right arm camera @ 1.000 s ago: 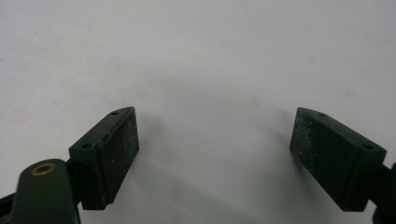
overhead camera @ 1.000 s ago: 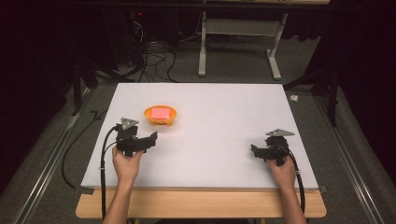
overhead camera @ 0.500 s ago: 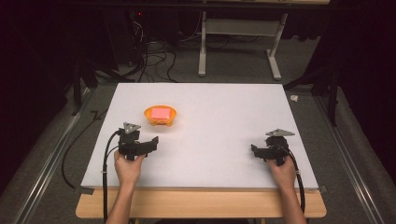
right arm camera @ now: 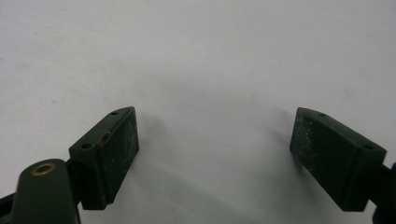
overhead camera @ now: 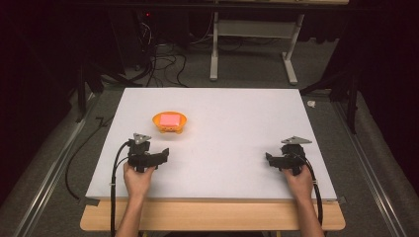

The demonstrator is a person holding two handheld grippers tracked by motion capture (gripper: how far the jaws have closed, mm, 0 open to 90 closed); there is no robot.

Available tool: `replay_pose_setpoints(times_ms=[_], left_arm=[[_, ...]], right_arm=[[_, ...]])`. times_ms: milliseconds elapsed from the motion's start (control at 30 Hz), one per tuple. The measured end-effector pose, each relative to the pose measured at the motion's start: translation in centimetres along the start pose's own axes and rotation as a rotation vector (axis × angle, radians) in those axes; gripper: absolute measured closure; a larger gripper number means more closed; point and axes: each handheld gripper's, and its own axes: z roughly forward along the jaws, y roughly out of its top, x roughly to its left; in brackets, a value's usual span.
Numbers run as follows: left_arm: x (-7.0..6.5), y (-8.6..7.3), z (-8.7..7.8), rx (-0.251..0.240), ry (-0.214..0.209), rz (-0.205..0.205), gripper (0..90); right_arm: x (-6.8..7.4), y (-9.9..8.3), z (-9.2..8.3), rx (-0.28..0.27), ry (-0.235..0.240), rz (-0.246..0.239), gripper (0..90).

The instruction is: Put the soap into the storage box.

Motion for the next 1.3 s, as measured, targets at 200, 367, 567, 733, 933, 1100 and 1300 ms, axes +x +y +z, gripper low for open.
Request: replay_pose_setpoints(times_ms=[200, 367, 567, 733, 933, 1100, 1300], left_arm=[[-0.1, -0.5, 0.7, 0.020, 0.011, 0.006, 18.8], [-0.2, -0.8, 1.3, 0.029, 0.019, 0.013, 18.9], [-0.3, -1.1, 1.9, 0.045, 0.037, 0.034, 19.0], [-0.5, -1.2, 2.5, 0.056, 0.038, 0.049, 19.0], [-0.8, -1.4, 3.1, 0.066, 0.043, 0.060, 19.0], [-0.9, -1.5, 3.6, 0.070, 0.047, 0.066, 19.0], [-1.0, -1.6, 3.9, 0.067, 0.053, 0.069, 18.9]], right_arm=[[0.0, 0.0, 0.0, 0.000, 0.000, 0.000, 15.9], [0.0, 0.0, 0.0, 0.000, 0.000, 0.000, 15.9], [0.0, 0.0, 0.0, 0.000, 0.000, 0.000, 15.9], [0.0, 0.0, 0.0, 0.000, 0.000, 0.000, 15.9], [0.0, 0.0, 0.0, 0.000, 0.000, 0.000, 15.9], [0.0, 0.0, 0.0, 0.000, 0.000, 0.000, 15.9], [0.0, 0.0, 0.0, 0.000, 0.000, 0.000, 15.9]])
